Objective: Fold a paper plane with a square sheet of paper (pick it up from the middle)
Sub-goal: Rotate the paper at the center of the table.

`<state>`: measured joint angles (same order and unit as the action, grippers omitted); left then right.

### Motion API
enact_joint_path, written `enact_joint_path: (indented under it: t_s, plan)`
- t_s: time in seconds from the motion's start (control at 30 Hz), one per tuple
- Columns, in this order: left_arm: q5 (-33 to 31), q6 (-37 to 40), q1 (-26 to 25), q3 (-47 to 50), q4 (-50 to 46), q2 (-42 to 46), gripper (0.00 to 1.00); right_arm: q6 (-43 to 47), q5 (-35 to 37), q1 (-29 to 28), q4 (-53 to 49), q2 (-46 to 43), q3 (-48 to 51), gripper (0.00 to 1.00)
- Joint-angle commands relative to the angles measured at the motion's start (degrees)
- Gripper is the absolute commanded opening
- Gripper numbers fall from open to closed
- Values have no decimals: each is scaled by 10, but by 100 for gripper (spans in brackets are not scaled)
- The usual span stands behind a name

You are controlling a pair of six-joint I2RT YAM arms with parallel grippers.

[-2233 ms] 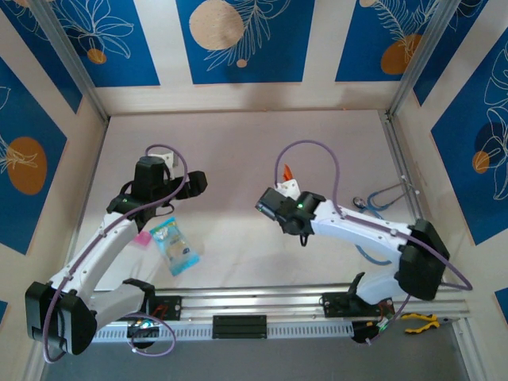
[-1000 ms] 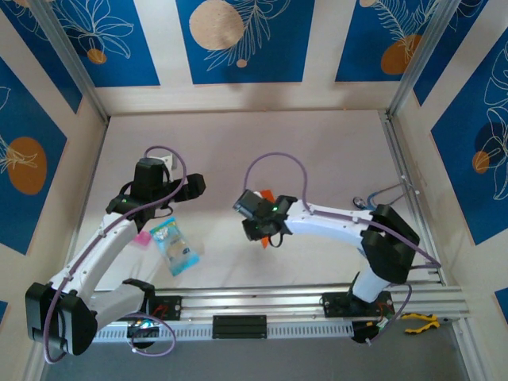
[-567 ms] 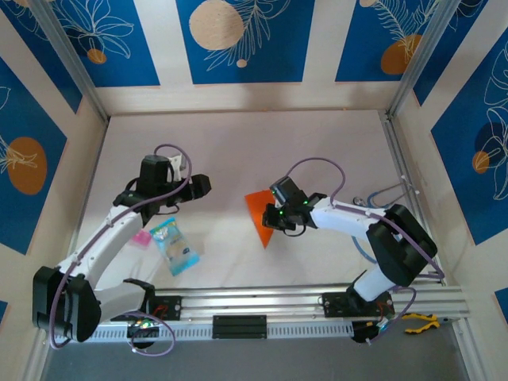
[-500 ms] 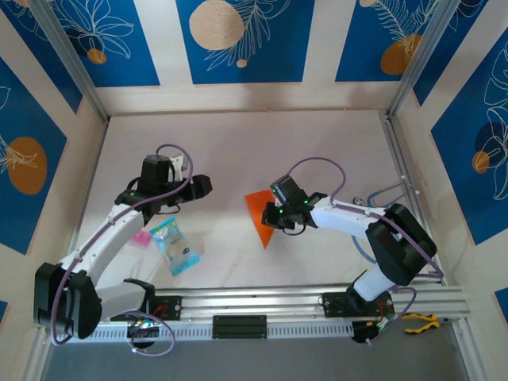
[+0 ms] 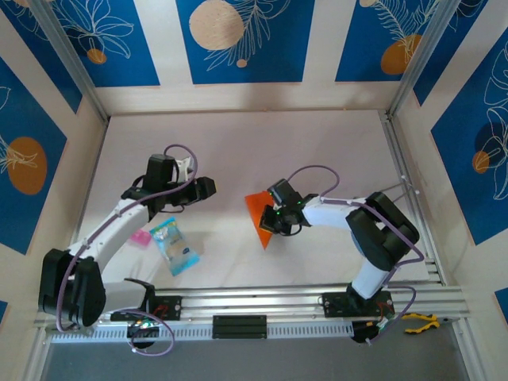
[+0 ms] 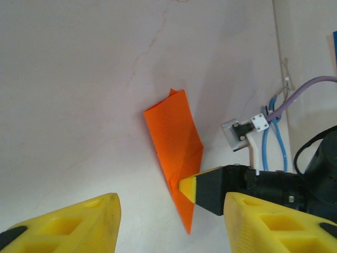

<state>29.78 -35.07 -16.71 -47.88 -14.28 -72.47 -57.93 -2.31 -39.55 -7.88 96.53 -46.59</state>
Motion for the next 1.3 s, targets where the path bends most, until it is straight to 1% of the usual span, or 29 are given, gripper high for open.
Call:
enact_joint_path:
  t_s: [0.0,0.1,0.2,0.27,0.47,0.6,0.7,0.83,0.93,1.03,1.13,1.27]
  plan:
    - [39,-16,6,11,34,-12,51,-48,11,-23,-26,20,5,7]
    - [62,-39,5,19,63,-29,47,-94,35,-46,-22,20,8,8]
    - [85,-64,1,25,93,-53,40,-145,57,-69,-16,20,10,8]
    - [97,-75,-5,24,107,-70,34,-187,77,-85,-12,17,15,7]
    - [105,-87,-36,10,121,-118,28,-296,105,-120,67,14,56,8]
    - [98,-99,-65,10,146,-149,27,-341,104,-122,129,16,93,8]
    - [98,-110,-90,0,163,-177,26,-345,97,-120,147,18,106,8]
    - [92,-112,-125,-30,167,-224,25,-332,102,-121,120,9,101,8]
    - [84,-118,-144,-50,164,-264,20,-324,107,-121,108,1,99,8]
    - [76,-130,-153,-62,163,-293,17,-317,106,-117,107,-2,99,9]
    - [71,-129,-156,-65,160,-310,16,-310,107,-116,109,-5,100,9]
    - [59,-122,-156,-62,151,-328,14,-272,91,-116,135,-8,95,9]
